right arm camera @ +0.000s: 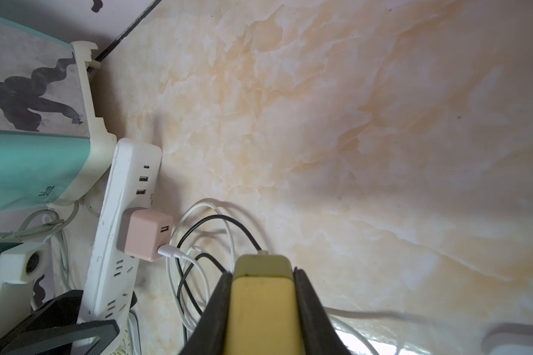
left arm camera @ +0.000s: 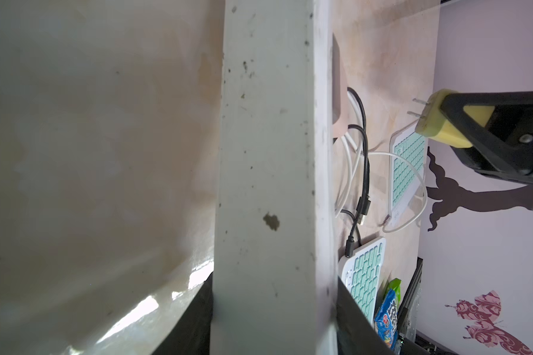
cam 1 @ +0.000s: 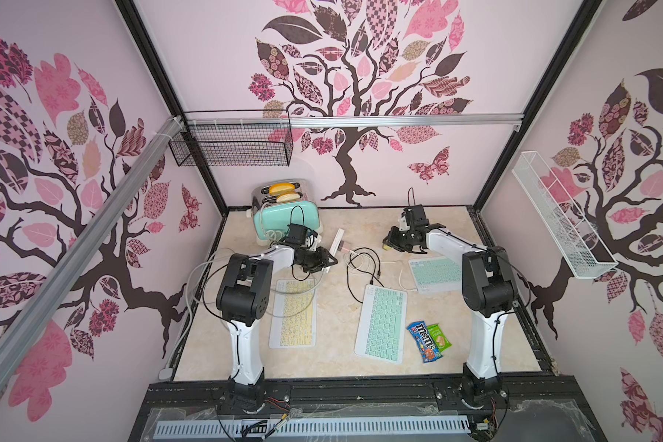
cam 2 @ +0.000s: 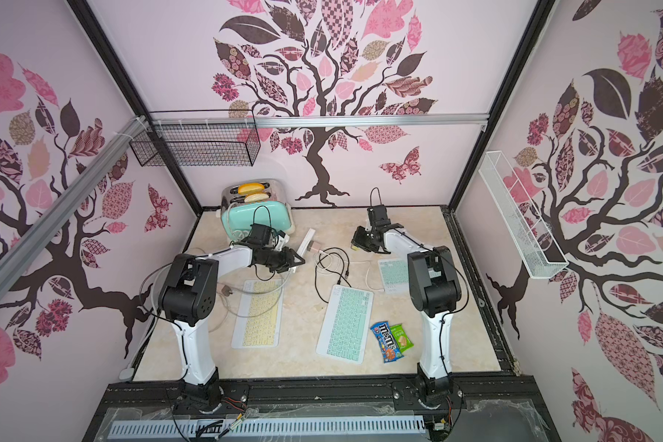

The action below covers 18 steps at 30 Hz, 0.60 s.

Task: Unplug the wireless keyboard
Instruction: Remove the plug from the socket, then place the socket at the center of the board.

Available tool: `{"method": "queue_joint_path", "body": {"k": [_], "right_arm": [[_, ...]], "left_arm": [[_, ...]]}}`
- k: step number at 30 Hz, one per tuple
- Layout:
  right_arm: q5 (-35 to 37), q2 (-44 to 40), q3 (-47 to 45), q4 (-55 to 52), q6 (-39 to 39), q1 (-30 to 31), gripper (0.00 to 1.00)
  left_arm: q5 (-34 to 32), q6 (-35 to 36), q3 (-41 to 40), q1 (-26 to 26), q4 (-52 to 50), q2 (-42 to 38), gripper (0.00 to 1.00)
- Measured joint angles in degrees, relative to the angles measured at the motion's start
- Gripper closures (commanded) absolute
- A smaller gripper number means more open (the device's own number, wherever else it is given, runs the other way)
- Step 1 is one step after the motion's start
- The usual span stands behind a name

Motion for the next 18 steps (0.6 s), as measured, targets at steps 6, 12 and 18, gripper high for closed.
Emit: {"method": "queue_joint_path", "body": {"k": [6,12,18], "right_arm": [[-2.1,0.0,-0.5,1.0,0.5,0.0,1.00],[-4.5,0.0,-2.5,2.5,1.6,0.0,1.00],[-4.0,0.4,-2.9,1.8,1.0,-0.2,1.00]], "left_arm": [[-0.9,-0.1,3.1,0.3,0.0,2.4,1.00],[-1.6,0.1,8.2,0.5,0.1,6.4,0.85],[-4.3,0.1,11.3,0.6,-2.6,7.3,0.61]]}}
